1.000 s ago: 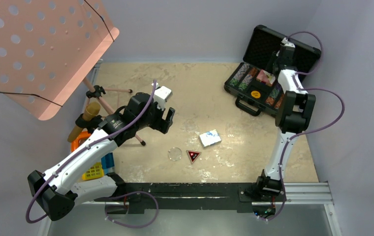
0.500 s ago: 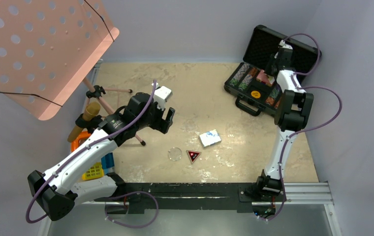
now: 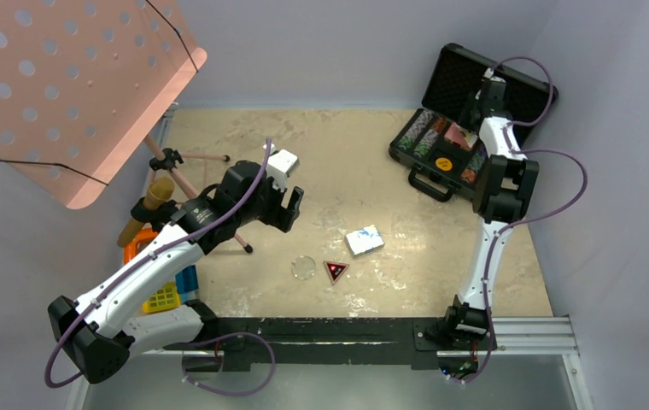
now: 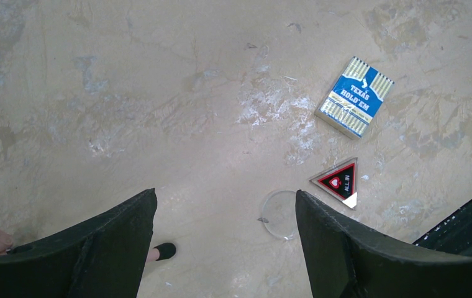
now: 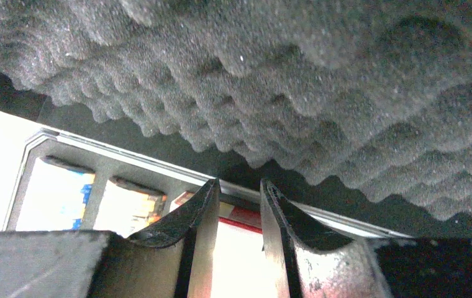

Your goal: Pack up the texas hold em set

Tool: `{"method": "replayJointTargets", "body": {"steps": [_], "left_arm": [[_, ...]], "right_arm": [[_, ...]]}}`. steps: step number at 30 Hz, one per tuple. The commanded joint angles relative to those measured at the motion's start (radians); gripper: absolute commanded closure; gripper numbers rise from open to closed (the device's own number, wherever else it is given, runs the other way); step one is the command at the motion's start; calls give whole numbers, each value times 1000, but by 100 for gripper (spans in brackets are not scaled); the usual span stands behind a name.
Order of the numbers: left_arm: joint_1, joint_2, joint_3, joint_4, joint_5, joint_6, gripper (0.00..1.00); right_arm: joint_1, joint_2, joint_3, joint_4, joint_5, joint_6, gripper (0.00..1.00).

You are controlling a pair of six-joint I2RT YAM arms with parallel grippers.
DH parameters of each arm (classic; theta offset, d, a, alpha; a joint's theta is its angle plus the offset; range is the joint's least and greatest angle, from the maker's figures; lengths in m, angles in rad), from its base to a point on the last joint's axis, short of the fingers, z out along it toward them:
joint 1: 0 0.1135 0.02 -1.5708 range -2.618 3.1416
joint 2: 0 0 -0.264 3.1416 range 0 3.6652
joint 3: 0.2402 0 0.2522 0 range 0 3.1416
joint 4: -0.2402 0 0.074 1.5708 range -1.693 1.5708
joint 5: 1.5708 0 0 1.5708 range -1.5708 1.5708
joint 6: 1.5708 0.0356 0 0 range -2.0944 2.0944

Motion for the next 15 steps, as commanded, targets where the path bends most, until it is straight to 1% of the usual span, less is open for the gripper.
{"method": "replayJointTargets", "body": {"steps": [1,10,11,15], "left_arm": [[3,-15,39,20,-6,5,15],[3,-22,39,18,-5,5,15],[3,-23,39,18,-5,4,15],[3,-26,39,17,-9,5,15]], "right_arm": [[4,-53,-76,-132,-49,42,65],[25,-91,-150,-139,-13,66,64],[24,-91,-147,-139,-10,63,62],[24,-103,-119,-145,-6,41,46]]}}
